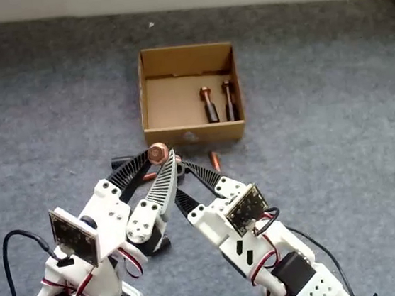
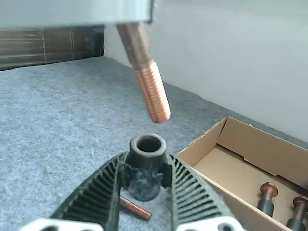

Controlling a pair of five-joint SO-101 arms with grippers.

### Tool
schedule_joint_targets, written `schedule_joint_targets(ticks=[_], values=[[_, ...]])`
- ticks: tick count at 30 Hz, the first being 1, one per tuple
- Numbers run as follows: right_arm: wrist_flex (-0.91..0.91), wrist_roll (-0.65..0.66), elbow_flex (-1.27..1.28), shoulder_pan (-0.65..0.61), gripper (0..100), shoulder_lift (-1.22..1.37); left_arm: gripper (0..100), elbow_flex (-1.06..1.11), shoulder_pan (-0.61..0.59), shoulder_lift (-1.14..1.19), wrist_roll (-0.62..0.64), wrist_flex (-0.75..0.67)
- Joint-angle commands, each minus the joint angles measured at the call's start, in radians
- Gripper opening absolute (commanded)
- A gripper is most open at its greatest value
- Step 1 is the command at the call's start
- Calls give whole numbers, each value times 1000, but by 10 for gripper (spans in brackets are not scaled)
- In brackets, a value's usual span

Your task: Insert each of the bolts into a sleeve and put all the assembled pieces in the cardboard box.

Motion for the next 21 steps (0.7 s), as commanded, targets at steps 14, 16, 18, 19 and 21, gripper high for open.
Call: schedule_joint_targets(ticks=[14,16,18,19,21], values=[[-1,12,94,-7,5,-21,8,-51,21,2,-12,115],[-1,12,93,-7,5,-21,8,-15,21,1,-43,109],[-1,12,93,-7,5,-21,8,24,21,2,-71,107],[-1,12,93,-7,5,-21,8,38,21,2,-72,107],[-1,12,93,-7,5,-21,8,56,21,2,-74,95]])
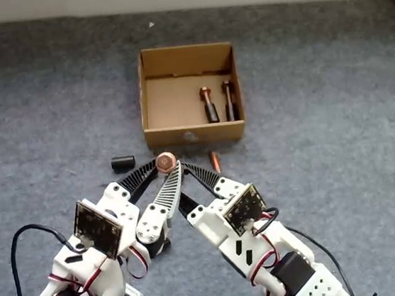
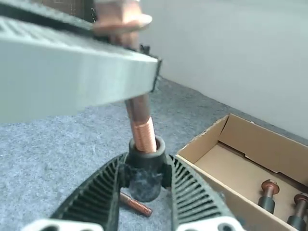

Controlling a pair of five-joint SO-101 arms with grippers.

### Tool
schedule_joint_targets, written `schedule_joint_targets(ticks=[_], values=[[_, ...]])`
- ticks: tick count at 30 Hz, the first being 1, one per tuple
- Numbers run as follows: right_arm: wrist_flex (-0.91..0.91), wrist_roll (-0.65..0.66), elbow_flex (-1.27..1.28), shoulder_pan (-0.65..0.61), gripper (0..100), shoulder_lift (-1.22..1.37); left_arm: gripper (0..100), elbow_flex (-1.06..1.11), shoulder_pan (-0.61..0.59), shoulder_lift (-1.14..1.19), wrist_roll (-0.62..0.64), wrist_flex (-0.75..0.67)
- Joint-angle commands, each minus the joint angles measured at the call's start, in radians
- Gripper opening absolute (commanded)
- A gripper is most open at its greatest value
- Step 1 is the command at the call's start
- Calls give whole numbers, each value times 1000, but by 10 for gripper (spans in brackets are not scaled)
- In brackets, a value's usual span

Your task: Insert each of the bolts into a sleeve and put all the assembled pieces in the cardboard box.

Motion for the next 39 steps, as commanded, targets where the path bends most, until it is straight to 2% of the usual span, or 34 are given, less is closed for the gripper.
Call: schedule_joint_targets(ticks=[1,7,18,23,26,28,33,37,39], values=[[-2,12,94,-4,5,-22,16,24,4,5,-17,-26],[-2,12,97,-4,5,-22,184,58,-25,7,-17,-28],[-1,12,97,15,5,-22,190,48,-150,-2,-17,-28],[1,11,97,74,5,-22,178,47,-268,-4,-17,-26],[28,12,97,96,5,-22,127,64,-389,-4,-20,-12],[74,12,97,97,5,-22,91,90,-461,-4,-80,31],[107,6,97,97,5,-22,3,188,-510,-4,-238,95],[157,5,90,117,5,-22,7,331,-545,-4,-239,95],[205,-49,61,163,5,-22,7,395,-562,-4,-244,92]])
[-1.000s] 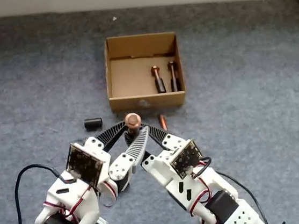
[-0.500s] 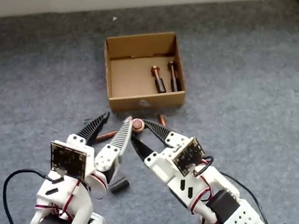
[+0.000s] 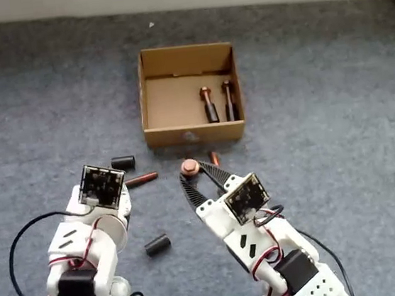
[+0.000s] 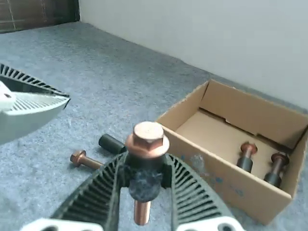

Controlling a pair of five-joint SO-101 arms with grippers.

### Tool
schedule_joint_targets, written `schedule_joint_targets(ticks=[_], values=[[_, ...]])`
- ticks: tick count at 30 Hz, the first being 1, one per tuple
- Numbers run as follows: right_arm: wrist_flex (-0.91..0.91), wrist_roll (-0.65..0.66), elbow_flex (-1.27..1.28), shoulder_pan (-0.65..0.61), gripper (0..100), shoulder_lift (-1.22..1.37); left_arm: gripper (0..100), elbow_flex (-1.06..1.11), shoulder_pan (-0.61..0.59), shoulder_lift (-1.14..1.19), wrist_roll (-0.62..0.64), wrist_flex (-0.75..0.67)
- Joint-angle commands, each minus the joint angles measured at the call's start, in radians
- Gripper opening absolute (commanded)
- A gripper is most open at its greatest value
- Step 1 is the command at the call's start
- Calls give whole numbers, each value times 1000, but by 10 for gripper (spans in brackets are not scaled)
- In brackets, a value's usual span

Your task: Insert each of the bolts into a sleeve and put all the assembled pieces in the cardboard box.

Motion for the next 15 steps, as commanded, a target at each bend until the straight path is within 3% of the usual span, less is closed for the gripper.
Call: schedule_joint_targets(ticks=[1,8,15], values=[[53,-83,13,87,5,-18,7,113,-38,-7,-15,-12],[74,-117,-220,143,5,122,7,202,-38,-7,-18,-138],[-177,-117,-484,205,5,608,9,202,-39,-7,-18,-137]])
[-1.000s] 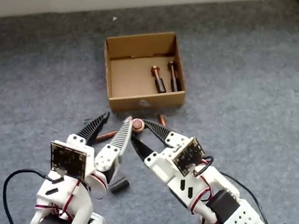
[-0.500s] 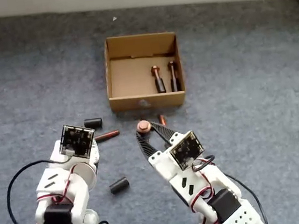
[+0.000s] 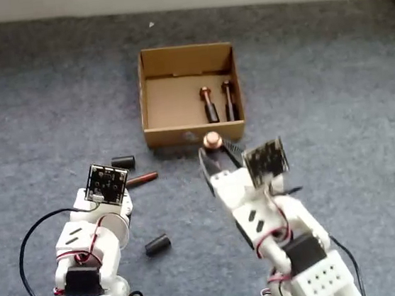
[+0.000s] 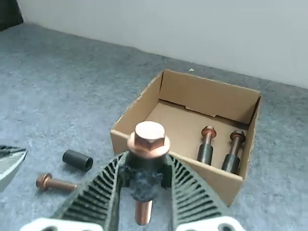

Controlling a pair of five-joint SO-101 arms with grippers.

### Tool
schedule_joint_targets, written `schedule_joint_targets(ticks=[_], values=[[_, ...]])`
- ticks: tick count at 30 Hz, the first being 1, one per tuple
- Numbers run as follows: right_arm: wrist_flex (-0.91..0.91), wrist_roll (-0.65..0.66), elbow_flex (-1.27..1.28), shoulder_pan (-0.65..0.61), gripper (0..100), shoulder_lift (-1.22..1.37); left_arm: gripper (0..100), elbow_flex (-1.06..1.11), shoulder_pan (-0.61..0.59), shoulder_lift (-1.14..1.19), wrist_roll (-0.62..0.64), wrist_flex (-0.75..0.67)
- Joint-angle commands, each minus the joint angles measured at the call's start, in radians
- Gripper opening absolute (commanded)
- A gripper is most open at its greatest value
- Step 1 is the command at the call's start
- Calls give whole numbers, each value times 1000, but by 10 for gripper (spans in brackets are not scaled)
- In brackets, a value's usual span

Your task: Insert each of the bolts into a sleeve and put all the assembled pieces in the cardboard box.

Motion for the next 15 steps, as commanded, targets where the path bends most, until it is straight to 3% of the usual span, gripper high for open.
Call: schedule_joint_targets(ticks=[1,6,15], values=[[-188,-11,-185,65,5,269,9,21,-10,-7,-6,-23],[-410,-11,-346,154,5,639,10,21,-10,-5,-6,-23],[-576,-15,-587,234,5,1159,10,21,-10,-5,-6,-23]])
